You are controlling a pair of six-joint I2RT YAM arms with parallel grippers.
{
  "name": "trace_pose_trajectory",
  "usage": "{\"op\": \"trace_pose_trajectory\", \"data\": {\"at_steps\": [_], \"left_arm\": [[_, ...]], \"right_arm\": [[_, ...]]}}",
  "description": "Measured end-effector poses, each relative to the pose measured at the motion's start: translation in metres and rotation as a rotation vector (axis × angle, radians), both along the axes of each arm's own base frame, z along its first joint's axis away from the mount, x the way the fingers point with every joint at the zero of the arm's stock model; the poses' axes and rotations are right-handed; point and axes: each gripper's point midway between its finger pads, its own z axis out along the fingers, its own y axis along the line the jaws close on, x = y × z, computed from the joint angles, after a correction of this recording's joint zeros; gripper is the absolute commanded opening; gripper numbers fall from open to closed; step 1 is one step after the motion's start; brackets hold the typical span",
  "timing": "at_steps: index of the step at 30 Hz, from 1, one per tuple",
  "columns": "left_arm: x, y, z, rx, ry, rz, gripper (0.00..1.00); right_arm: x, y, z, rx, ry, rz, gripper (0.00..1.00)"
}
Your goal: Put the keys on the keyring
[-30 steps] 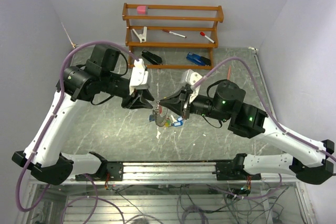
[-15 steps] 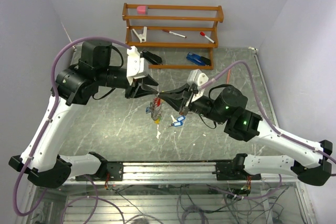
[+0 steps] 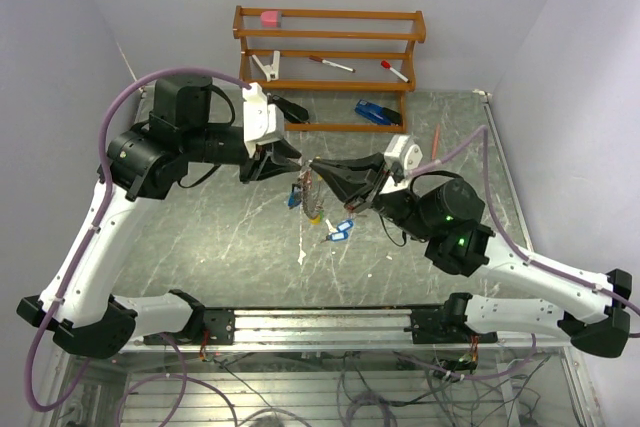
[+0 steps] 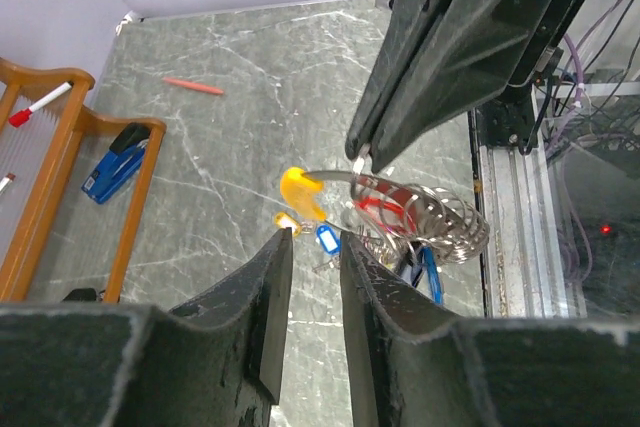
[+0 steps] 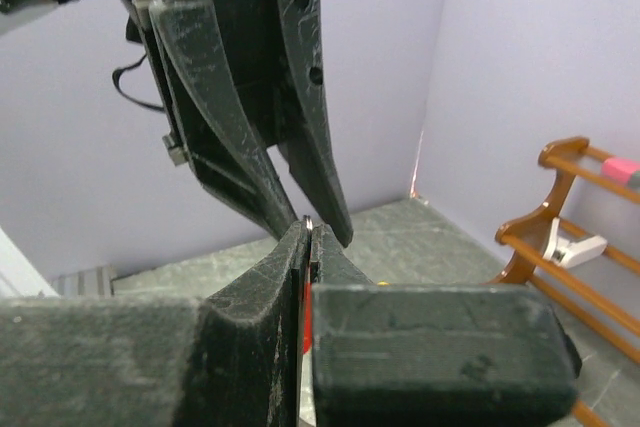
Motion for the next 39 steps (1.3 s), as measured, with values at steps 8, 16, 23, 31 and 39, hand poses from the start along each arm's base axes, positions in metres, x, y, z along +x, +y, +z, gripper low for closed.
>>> {"op": "trace_pose_trajectory", "data": {"at_steps": [8,16,23,31,39], "left_arm": [[-0.001,0.002,0.004,-0.008,0.005,0.017,0.37],[0.003,0.002,0.029,-0.067,-0.013,0.064,0.39],[0.017,0.002,0.053,-0.143,-0.036,0.155,0.37],[0.013,-0.002,0.063,-0.18,-0.034,0.124,0.32],[-0.012,-0.003,0.067,-0.192,-0.008,0.004,0.46]], "right_arm": [[0.008,-0.009,0.009,0.073,-0.051,-0.063,0.0],[0.012,-0.009,0.009,0.15,-0.11,-0.091,0.0],[0.009,-0.001,0.025,0.223,-0.2,-0.072,0.0],[0.003,0.001,0.036,0.271,-0.259,-0.05,0.0],[-0.001,-0.007,0.044,0.284,-0.279,-0.052,0.0]]}}
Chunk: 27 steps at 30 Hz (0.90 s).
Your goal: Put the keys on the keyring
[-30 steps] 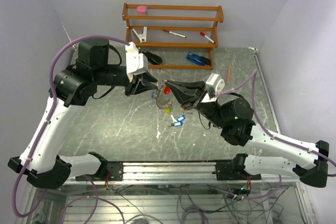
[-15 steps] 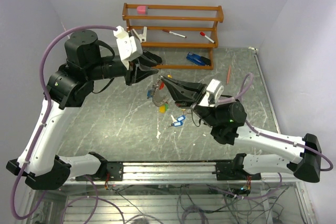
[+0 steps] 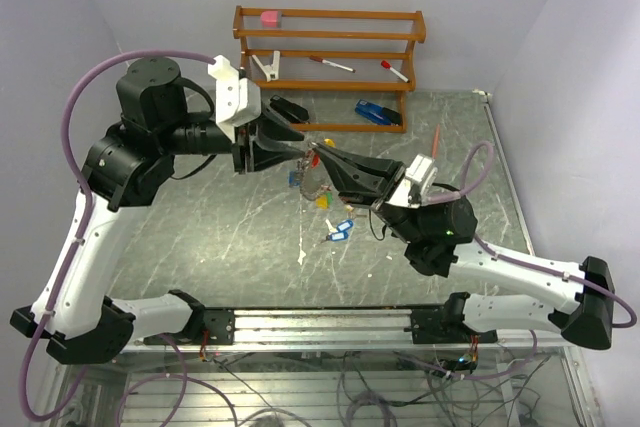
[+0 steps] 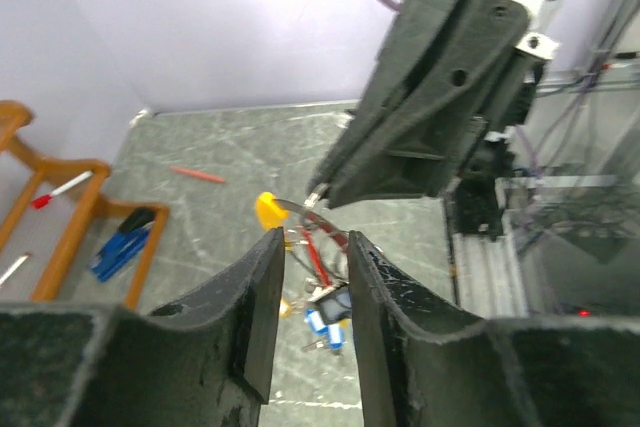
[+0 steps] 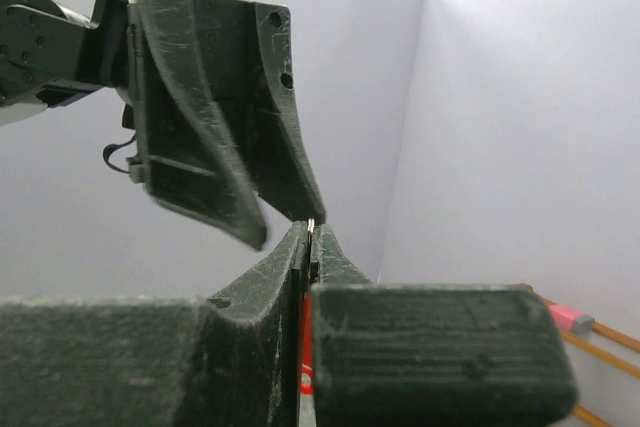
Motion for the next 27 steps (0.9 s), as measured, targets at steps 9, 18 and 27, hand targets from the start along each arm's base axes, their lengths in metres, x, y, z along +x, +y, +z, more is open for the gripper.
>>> {"op": "trace_pose_trajectory", "data": {"at_steps": [9,18,27], "left_arm": [[-0.033,0.0,0.0,-0.031,0.089,-0.163,0.49],[-0.023,-0.002,-0.011,-0.008,0.076,-0.142,0.4],[-0.013,0.003,-0.022,0.038,0.035,-0.079,0.36]], "right_arm": [[-0.004,-0.004,0.003,-0.004,-0.008,0.006,0.0],[-0.008,0.004,0.0,-0.042,0.004,0.052,0.0],[-0.007,0.009,-0.011,-0.086,0.044,0.068,0.0]]}}
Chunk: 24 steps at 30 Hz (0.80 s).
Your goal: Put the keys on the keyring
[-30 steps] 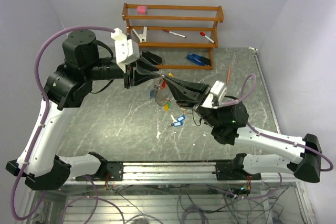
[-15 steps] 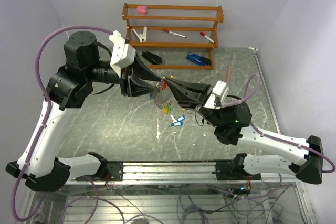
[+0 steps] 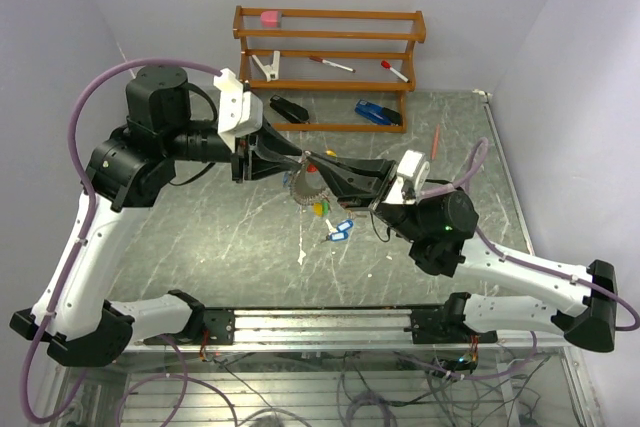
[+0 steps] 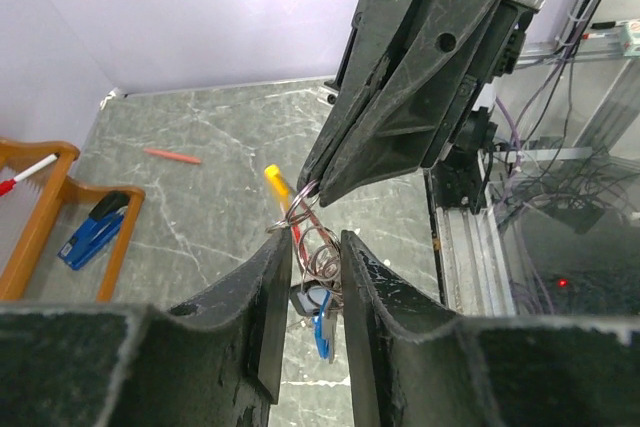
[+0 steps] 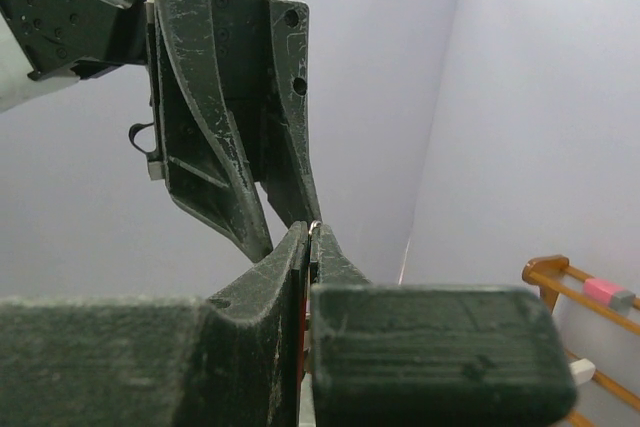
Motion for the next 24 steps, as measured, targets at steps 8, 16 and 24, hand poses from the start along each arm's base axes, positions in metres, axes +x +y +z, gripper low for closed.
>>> {"op": "trace_pose_trajectory", "data": {"at_steps": [8,16,24], "left_arm": [[0.003,0.003,0.001,0.004,-0.024,0.029,0.36],[0.004,0.002,0.004,-0.006,-0.036,0.03,0.36],[0.004,0.0,0.01,-0.029,-0.059,0.013,0.31]], "right_arm": [[-0.003,-0.005,0.001,-0.005,0.013,0.005,0.0],[-0.004,-0.005,0.0,-0.007,0.025,0.017,0.0],[-0.009,-0.001,-0.003,-0.016,0.038,0.058,0.0]]}}
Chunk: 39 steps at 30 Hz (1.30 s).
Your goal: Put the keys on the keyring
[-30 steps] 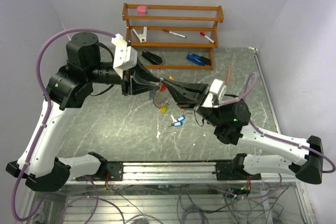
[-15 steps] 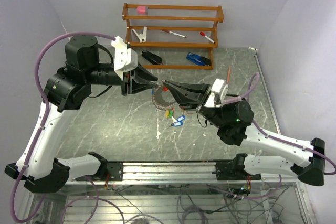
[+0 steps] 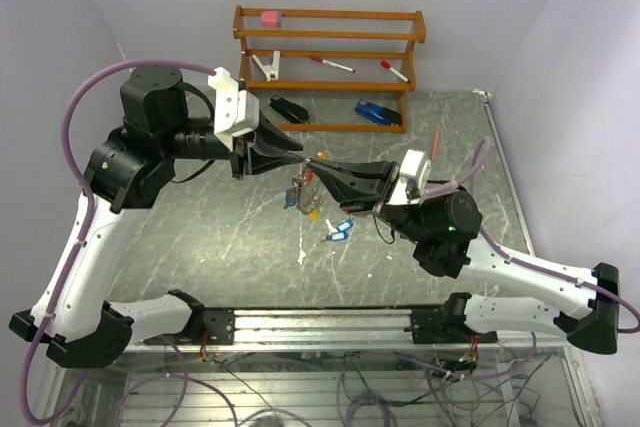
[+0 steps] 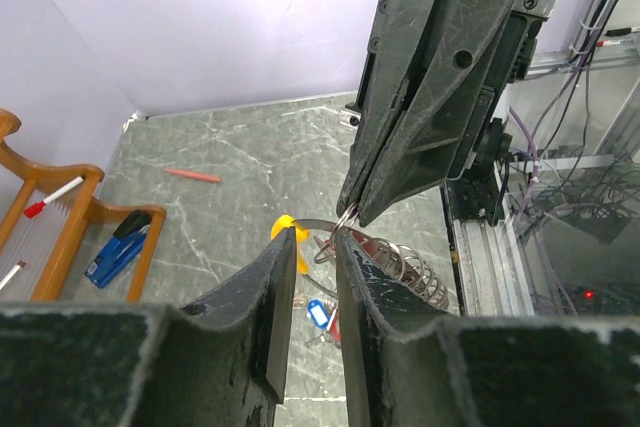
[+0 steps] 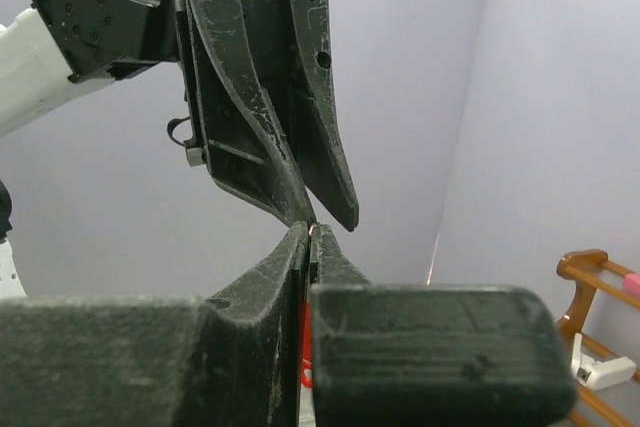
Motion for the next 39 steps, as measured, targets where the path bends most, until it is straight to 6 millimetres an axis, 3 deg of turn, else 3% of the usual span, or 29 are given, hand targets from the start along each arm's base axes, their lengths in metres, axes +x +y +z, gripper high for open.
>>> {"op": "trace_pose_trajectory", "data": {"at_steps": [15,25,30,33,36,39], "left_arm": [[-0.009,-0.004,-0.016,0.037,0.062,-0.101,0.25],[-0.013,-0.004,-0.021,0.049,0.077,-0.124,0.08],[-0.014,-0.004,-0.02,0.046,0.078,-0.13,0.07],[-0.014,-0.004,-0.021,0.047,0.076,-0.131,0.07],[-0.015,-0.002,-0.025,0.072,0.074,-0.122,0.07],[-0.011,0.002,-0.028,0.111,0.052,-0.106,0.07]], "right_arm": [[-0.001,0.006,-0.006,-0.018,0.014,0.021,0.0],[-0.001,0.006,-0.006,-0.017,0.019,0.027,0.0],[-0.002,0.006,-0.006,-0.014,0.02,0.028,0.01],[-0.001,0.005,-0.006,-0.013,0.028,0.028,0.24],[0.0,0.003,-0.002,-0.014,0.044,0.018,0.3],[0.001,-0.004,0.019,-0.02,0.049,0.0,0.32]]}}
